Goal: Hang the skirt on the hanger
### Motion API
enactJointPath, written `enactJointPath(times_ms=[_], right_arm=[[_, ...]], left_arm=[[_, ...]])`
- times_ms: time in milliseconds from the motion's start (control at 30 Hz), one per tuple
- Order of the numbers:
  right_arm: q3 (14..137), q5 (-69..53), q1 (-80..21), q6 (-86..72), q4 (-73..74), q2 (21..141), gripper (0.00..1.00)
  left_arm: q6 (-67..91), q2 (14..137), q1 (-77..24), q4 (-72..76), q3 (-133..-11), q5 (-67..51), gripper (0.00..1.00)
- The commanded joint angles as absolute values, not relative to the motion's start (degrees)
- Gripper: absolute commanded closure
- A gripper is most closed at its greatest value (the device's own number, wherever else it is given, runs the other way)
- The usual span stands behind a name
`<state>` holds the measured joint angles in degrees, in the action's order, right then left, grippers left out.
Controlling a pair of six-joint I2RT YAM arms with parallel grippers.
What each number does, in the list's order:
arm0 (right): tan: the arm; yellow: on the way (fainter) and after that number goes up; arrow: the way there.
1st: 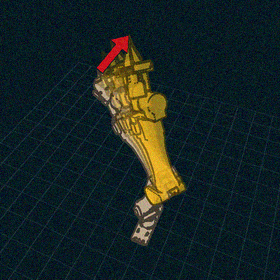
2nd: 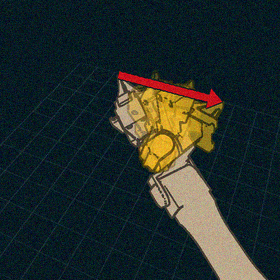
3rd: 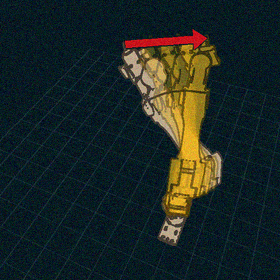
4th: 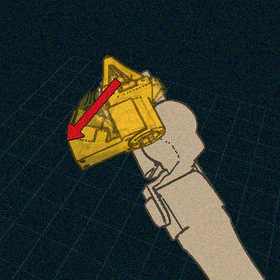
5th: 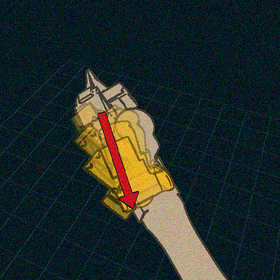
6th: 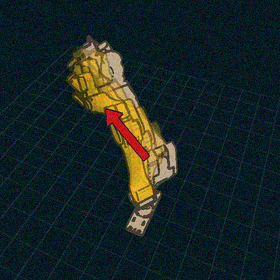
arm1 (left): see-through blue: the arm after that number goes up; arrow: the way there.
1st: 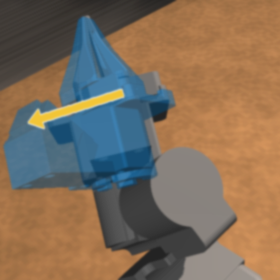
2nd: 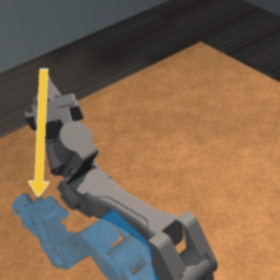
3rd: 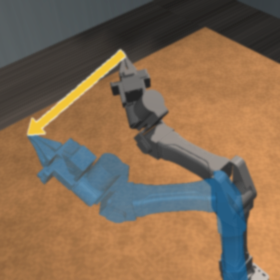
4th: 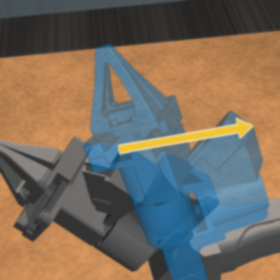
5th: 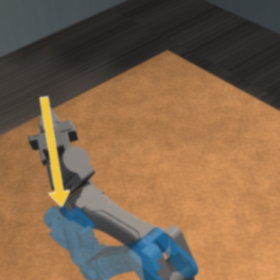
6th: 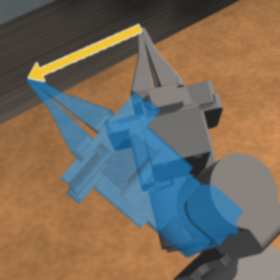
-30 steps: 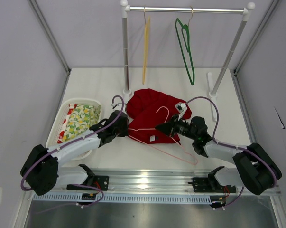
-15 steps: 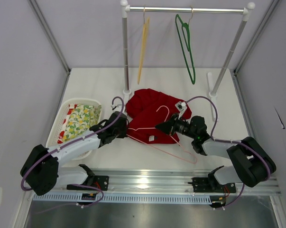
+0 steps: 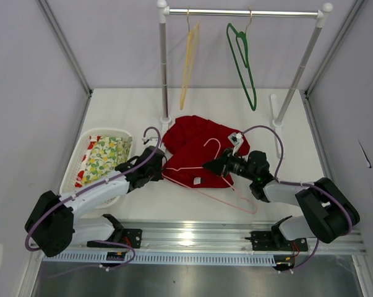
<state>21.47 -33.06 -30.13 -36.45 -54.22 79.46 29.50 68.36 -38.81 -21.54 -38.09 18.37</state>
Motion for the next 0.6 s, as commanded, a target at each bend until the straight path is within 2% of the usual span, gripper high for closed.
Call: enactJointPath(times_ms=[0, 567], right_arm=[[23.90, -32.96, -29.79, -35.86, -55.72, 78.48, 1.00], [24.96, -33.23, -31.37, -36.74, -55.02, 77.69, 1.00]], left_arm=[[29.18, 66.71, -38.32, -22.94, -40.60, 20.57, 1.00], [29.27, 68.03, -38.32, -22.50, -42.27, 20.74, 1.00]])
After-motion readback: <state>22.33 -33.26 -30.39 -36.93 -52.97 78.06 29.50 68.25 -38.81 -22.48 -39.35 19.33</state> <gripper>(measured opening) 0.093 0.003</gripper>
